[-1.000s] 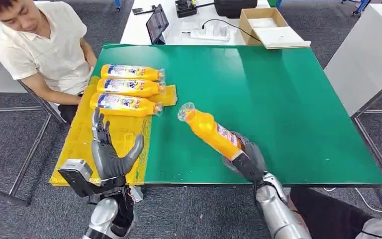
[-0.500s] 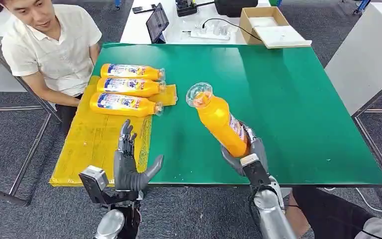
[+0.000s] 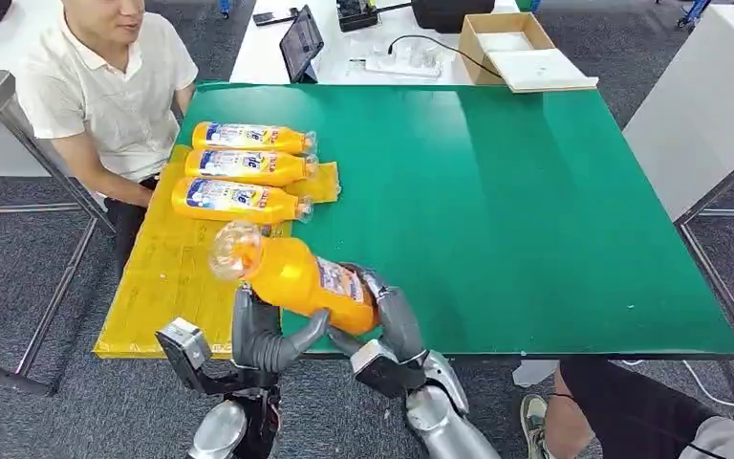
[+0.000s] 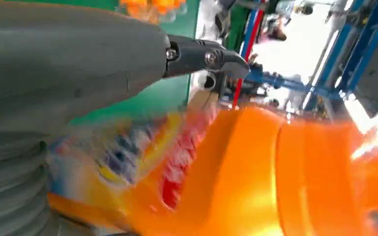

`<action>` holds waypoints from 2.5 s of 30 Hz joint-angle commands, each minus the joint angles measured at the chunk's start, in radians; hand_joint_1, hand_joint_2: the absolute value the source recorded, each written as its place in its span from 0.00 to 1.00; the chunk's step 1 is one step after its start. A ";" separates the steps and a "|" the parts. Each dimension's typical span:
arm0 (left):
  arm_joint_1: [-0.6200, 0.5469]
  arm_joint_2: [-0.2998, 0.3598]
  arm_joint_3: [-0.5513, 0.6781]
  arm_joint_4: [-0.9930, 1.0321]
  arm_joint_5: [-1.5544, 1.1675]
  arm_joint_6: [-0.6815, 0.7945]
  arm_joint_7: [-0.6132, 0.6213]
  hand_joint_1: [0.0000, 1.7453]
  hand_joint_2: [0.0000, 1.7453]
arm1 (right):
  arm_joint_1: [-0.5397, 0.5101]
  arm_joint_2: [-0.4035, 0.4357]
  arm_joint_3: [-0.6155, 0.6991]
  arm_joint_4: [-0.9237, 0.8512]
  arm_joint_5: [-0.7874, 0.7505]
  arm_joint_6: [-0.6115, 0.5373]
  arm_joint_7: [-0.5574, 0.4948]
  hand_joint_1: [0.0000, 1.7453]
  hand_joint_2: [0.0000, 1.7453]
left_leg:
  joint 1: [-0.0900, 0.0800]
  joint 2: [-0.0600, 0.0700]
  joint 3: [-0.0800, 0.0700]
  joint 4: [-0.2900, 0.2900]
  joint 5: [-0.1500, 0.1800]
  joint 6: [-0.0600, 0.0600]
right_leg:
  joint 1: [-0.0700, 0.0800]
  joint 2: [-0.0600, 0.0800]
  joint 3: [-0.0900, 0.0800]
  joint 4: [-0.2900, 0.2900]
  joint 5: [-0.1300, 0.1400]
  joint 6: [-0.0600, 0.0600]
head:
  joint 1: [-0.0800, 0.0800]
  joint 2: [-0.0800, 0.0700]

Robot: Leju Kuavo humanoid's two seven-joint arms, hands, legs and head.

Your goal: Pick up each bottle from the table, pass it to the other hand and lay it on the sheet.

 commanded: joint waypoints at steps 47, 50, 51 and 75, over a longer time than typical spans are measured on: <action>-0.144 0.051 0.028 0.179 -0.093 0.076 0.026 1.00 1.00 | 0.009 -0.027 0.091 0.066 -0.056 -0.058 -0.021 0.00 0.00 | 0.000 0.000 0.001 -0.001 -0.001 -0.001 | 0.001 -0.002 0.001 -0.001 -0.001 -0.002 | 0.000 0.000; -0.133 0.064 0.055 0.158 -0.198 0.136 0.026 1.00 1.00 | 0.034 -0.040 0.045 0.056 -0.053 -0.082 -0.017 0.00 0.00 | 0.000 0.000 0.002 -0.002 0.000 -0.001 | 0.001 -0.001 0.002 -0.001 -0.001 -0.002 | -0.001 0.000; -0.128 0.064 0.068 0.154 -0.227 0.141 0.022 1.00 1.00 | 0.042 -0.042 0.028 0.052 -0.050 -0.081 -0.020 0.00 0.00 | 0.000 -0.001 0.001 -0.001 0.000 -0.001 | 0.000 -0.002 0.001 -0.001 0.000 -0.001 | 0.000 0.000; -0.467 0.107 0.211 0.783 -1.040 0.409 0.278 1.00 1.00 | 0.081 0.023 -0.236 0.072 -0.089 -0.151 -0.042 0.00 0.00 | 0.000 0.001 0.002 -0.001 0.001 -0.001 | 0.001 -0.001 0.001 0.000 0.000 -0.002 | 0.000 0.000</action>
